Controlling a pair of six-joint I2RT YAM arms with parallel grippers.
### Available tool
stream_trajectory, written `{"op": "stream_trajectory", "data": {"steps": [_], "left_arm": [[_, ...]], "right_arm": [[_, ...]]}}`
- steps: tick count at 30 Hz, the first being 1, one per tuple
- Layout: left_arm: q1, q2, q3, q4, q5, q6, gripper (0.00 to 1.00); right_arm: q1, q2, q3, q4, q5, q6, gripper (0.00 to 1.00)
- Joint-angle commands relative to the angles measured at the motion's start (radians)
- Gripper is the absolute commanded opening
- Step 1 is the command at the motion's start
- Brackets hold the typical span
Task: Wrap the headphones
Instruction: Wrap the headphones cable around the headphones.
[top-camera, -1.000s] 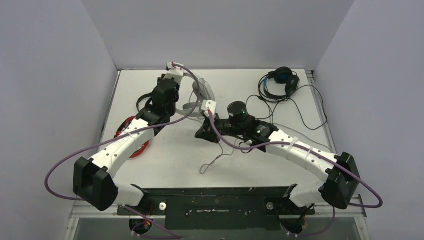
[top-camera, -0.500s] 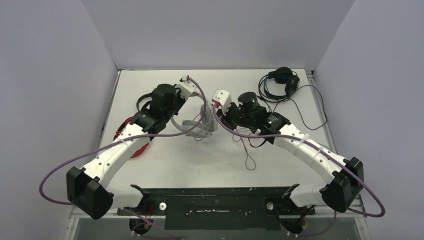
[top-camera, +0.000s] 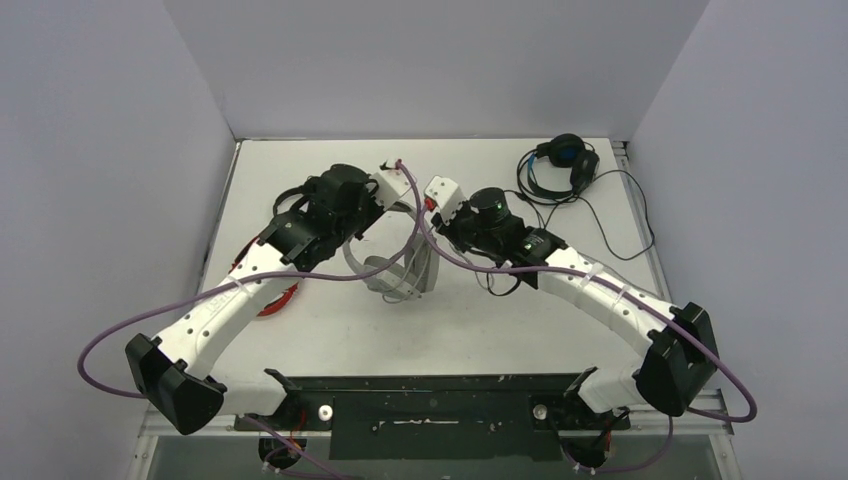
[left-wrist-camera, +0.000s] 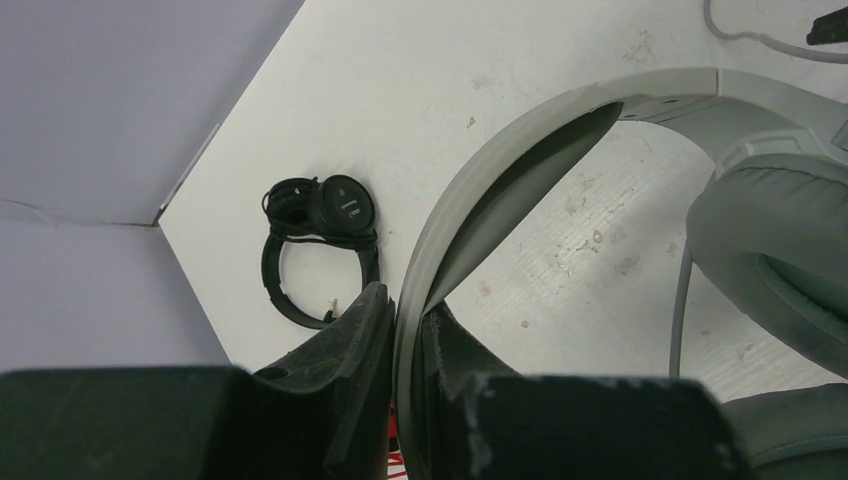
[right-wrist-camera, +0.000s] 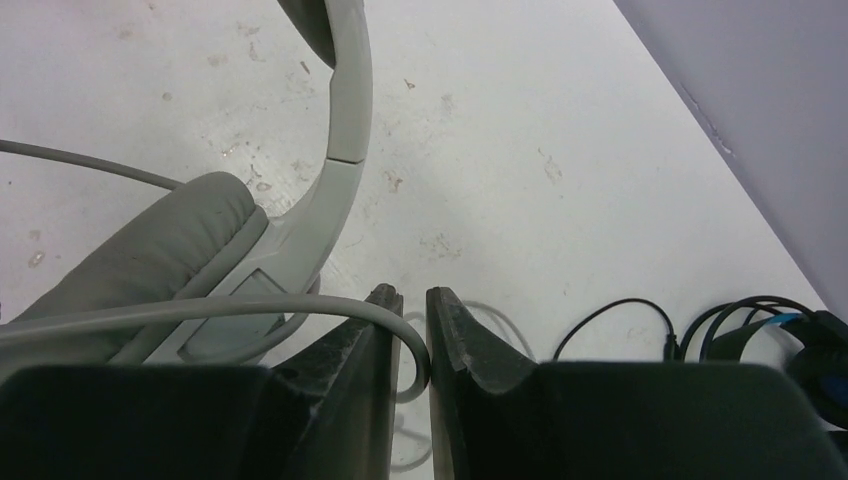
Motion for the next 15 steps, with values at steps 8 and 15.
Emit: {"op": "stream_trajectory", "data": {"steps": [8, 15], "left_arm": [[-0.006, -0.001, 0.162, -0.088, 0.232, -0.112, 0.0], [-0.004, -0.002, 0.259, -0.139, 0.395, -0.231, 0.0]], "right_arm": [[-0.115, -0.065, -0.278, 0.527, -0.216, 0.108, 0.23], [-0.238, -0.034, -0.406, 0.892, -0.47, 0.224, 0.3]]}}
